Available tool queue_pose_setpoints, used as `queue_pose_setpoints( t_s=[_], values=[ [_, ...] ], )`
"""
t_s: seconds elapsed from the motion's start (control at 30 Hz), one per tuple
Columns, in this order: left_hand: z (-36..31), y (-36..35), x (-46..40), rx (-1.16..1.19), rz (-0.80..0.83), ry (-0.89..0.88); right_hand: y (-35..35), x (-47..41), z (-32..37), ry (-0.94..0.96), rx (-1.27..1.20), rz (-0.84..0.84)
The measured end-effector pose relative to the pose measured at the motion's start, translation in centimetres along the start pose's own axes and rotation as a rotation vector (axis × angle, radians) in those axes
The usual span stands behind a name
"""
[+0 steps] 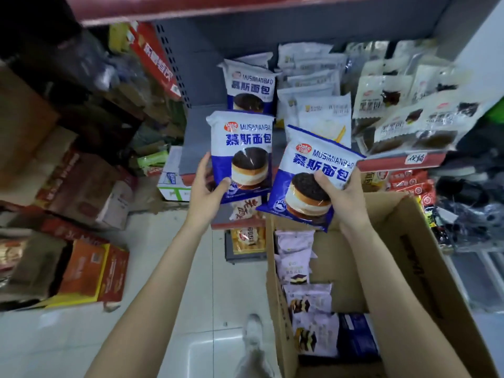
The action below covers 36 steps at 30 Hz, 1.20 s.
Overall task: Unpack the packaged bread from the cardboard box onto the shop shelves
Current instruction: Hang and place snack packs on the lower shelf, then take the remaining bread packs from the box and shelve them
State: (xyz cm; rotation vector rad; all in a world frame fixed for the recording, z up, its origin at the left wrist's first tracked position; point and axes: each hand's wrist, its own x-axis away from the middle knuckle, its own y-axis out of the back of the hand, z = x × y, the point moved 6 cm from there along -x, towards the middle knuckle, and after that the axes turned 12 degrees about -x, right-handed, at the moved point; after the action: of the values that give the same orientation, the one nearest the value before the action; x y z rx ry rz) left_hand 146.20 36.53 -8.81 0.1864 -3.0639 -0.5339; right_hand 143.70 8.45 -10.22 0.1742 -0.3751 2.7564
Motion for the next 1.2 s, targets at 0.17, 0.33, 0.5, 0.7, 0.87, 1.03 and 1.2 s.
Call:
queue_pose_setpoints(
  t_s=[0.17, 0.33, 0.5, 0.7, 0.87, 1.03, 1.2],
  values=[
    [-0.3, 0.4, -7.3, -0.107, 0.061, -0.035, -5.1, -2.7, 2.3, 0.12, 0.095, -0.026],
    [0.7, -1.6, -13.1, -0.141, 0.154, -0.025, -7.2, -4.8, 2.6, 0.159, 0.169, -0.137],
    [1.9, -2.3, -18.6, -0.5, 0.072, -0.2, -8.2, -6.8, 2.4, 0.197, 0.257, -0.172],
    [4.5, -1.9, -21.2, -0.473, 0.045, 0.018, -13.7, -9.7, 1.5, 0.299, 0.508, -0.031],
    [5.6, -3.4, -20.6, -0.02, 0.173, 0.183, -15.2, -11.3, 0.0, 0.396, 0.68, -0.252],
    [5.1, -4.0, -18.5, -0.065, 0.249, 0.136, -15.0, -10.2, -0.3, 0.556, 0.917, -0.309],
    [2.0, -2.2, -13.2, -0.246, -0.013, 0.077, -11.5, -6.0, -0.8, 0.652, 0.793, -0.159]
  ],
)
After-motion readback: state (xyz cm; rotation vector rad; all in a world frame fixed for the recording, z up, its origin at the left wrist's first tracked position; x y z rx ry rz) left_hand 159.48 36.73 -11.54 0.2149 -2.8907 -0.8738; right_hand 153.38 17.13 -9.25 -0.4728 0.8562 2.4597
